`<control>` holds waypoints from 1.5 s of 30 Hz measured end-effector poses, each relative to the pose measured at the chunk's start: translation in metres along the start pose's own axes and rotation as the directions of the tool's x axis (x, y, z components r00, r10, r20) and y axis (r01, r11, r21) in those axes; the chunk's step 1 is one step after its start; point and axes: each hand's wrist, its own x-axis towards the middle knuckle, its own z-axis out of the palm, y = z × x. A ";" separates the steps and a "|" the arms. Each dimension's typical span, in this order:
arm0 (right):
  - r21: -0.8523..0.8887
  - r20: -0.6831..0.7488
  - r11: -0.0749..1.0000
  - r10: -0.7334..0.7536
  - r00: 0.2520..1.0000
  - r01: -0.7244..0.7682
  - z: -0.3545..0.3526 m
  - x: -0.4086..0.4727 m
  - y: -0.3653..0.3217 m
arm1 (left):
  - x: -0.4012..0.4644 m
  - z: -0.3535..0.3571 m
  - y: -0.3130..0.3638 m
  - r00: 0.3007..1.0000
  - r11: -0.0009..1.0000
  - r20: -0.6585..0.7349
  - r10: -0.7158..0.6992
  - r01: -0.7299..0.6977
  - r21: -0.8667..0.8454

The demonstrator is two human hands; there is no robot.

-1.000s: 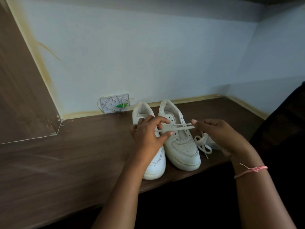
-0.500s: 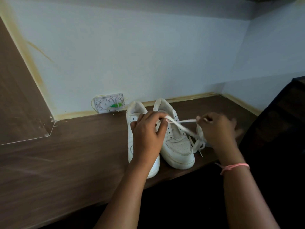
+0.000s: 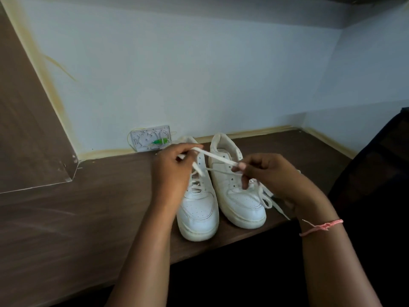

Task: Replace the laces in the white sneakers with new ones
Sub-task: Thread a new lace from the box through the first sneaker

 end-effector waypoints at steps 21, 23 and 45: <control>0.574 -0.100 0.819 0.076 0.992 -0.005 0.024 0.009 -0.025 | -0.017 0.026 0.019 0.908 0.998 0.418 0.027 -0.004 -0.056; 0.600 -0.137 0.800 0.099 0.986 0.003 0.017 0.008 -0.023 | -0.012 0.014 0.020 0.887 0.991 0.457 -0.066 0.113 -0.076; -0.250 -0.210 0.923 -0.348 0.914 0.294 0.065 0.018 -0.026 | 0.003 -0.017 0.004 0.905 0.975 0.380 -0.192 0.221 -0.035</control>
